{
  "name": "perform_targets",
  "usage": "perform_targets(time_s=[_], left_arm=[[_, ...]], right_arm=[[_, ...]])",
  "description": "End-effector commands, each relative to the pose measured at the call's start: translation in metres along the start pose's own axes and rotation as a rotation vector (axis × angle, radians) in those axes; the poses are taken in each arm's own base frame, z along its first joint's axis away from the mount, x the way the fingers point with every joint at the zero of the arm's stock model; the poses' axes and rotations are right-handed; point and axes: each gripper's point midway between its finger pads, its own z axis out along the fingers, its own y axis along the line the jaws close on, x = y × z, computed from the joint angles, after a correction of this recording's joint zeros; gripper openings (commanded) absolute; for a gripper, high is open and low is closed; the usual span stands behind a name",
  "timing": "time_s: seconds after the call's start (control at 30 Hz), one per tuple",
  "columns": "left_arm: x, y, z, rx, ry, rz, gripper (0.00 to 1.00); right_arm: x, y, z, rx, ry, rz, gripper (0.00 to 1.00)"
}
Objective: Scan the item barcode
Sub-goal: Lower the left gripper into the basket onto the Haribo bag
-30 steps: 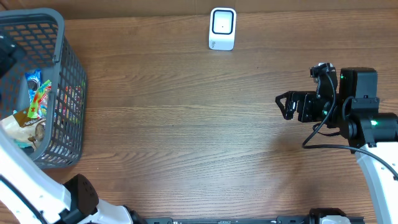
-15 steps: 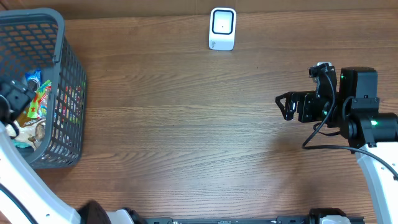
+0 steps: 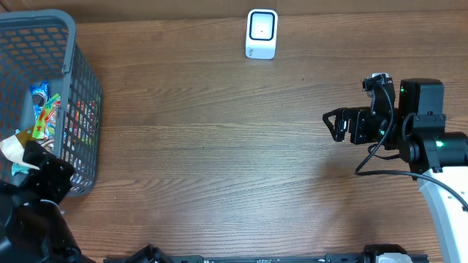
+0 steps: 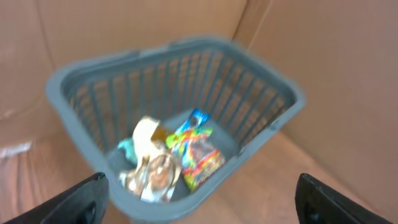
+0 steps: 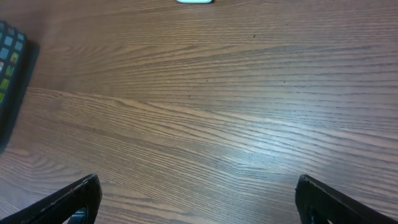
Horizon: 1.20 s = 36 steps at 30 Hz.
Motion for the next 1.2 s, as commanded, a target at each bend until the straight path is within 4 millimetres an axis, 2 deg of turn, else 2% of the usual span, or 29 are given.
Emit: perform_targets(time_s=[0.0, 0.13, 0.23, 0.3, 0.33, 0.37, 0.4, 0.47, 0.63, 0.73, 0.9, 1.0, 1.17], left_arm=[[-0.015, -0.019, 0.022, 0.044, 0.043, 0.069, 0.89], [-0.05, -0.034, 0.043, 0.026, 0.097, 0.077, 0.93], [-0.071, -0.042, 0.074, -0.021, 0.171, 0.088, 0.94], [-0.073, -0.035, 0.101, -0.112, 0.238, 0.041, 0.96], [-0.068, -0.03, 0.119, -0.155, 0.292, 0.012, 0.99], [-0.064, -0.027, 0.127, -0.174, 0.321, -0.003, 1.0], [-0.048, -0.021, 0.147, -0.209, 0.407, -0.046, 1.0], [-0.02, -0.01, 0.172, -0.248, 0.533, -0.081, 1.0], [0.05, 0.021, 0.218, -0.359, 0.785, -0.082, 0.97], [0.081, 0.027, 0.241, -0.351, 0.856, -0.045, 0.96], [0.117, 0.021, 0.27, -0.271, 0.89, -0.055, 0.95], [0.133, 0.017, 0.28, -0.226, 0.905, -0.081, 0.95], [0.164, 0.026, 0.295, -0.233, 0.916, -0.079, 0.92]], right_arm=[[-0.01, 0.007, -0.005, -0.016, -0.026, -0.028, 1.0], [-0.009, 0.007, -0.005, -0.016, -0.021, -0.025, 1.0], [-0.007, 0.007, -0.005, -0.015, -0.016, -0.023, 1.0], [-0.006, 0.007, -0.005, -0.015, -0.009, -0.02, 1.0], [-0.005, 0.007, -0.005, -0.015, -0.005, -0.018, 1.0], [-0.004, 0.007, -0.005, -0.014, -0.003, -0.017, 1.0], [-0.003, 0.007, -0.005, -0.014, 0.001, -0.015, 1.0], [-0.003, 0.007, -0.005, -0.014, 0.002, -0.015, 1.0], [-0.003, 0.007, -0.005, -0.014, 0.001, -0.019, 1.0], [-0.003, 0.007, -0.005, -0.014, 0.0, -0.019, 1.0], [-0.003, 0.007, -0.005, -0.014, 0.002, -0.018, 1.0], [-0.002, 0.007, -0.005, -0.014, 0.006, -0.016, 1.0], [-0.002, 0.007, -0.005, -0.014, 0.008, -0.015, 1.0]])
